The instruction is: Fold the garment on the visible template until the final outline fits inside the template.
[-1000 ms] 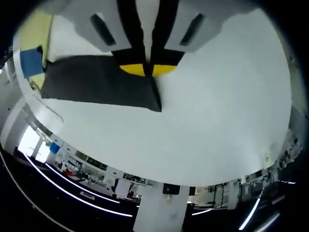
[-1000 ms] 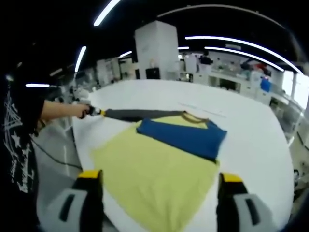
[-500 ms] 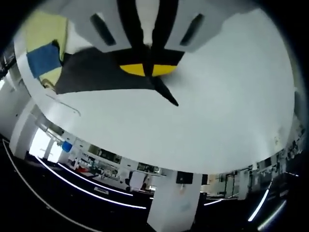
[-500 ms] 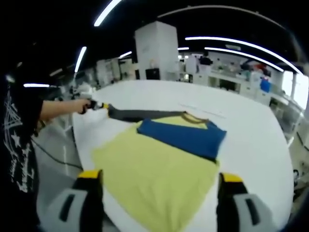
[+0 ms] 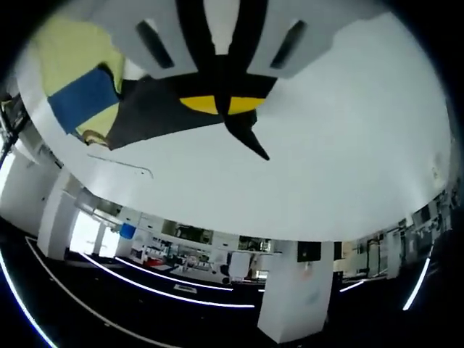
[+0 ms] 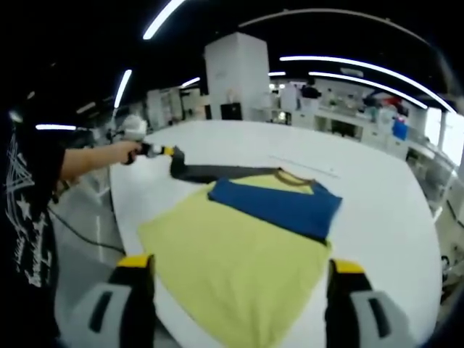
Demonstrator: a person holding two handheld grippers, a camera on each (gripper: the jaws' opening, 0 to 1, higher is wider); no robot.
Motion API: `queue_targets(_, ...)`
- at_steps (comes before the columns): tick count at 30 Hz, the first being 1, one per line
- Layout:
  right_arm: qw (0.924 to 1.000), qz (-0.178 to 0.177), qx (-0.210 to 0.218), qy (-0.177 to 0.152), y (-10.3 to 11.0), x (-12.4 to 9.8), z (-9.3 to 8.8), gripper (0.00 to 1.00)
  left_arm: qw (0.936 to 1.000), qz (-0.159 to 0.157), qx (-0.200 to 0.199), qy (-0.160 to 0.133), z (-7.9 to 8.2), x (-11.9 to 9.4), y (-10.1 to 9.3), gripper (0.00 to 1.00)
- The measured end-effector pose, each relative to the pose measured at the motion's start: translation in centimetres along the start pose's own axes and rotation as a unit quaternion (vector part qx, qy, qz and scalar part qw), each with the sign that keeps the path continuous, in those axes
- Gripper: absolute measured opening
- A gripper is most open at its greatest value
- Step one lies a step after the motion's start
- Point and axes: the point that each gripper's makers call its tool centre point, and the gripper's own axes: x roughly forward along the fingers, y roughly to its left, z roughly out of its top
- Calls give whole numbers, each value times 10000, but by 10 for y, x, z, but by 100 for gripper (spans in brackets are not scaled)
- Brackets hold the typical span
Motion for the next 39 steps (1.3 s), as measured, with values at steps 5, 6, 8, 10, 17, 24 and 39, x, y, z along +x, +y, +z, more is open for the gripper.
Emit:
queue_targets(5,10000,49,-16,0,1,2,-1,99,9997,-181,-88,-102,4,-12,-34,0)
queue_targets(6,10000,61,-15,4,2,2,-1,99,9997,-208,-105,-117,5,-13,-38,0)
queue_targets(8,10000,79,-18,11,3,3,-2,99,9993,-305,-181,-115,8,-11,-46,0)
queue_targets(10,9999,99,-14,8,4,4,-2,99,9992,-342,-170,-131,11,-8,-50,0)
queue_targets(17,9999,146,-19,-8,7,6,-3,99,9974,-691,-131,-123,21,-3,-73,0)
queue_targets(24,9998,175,-44,38,11,6,-7,99,9943,-1054,-114,-129,34,-6,-111,0)
queue_targets(39,9997,255,-56,-11,18,6,-6,99,9855,-1673,-168,-228,47,-8,-179,0)
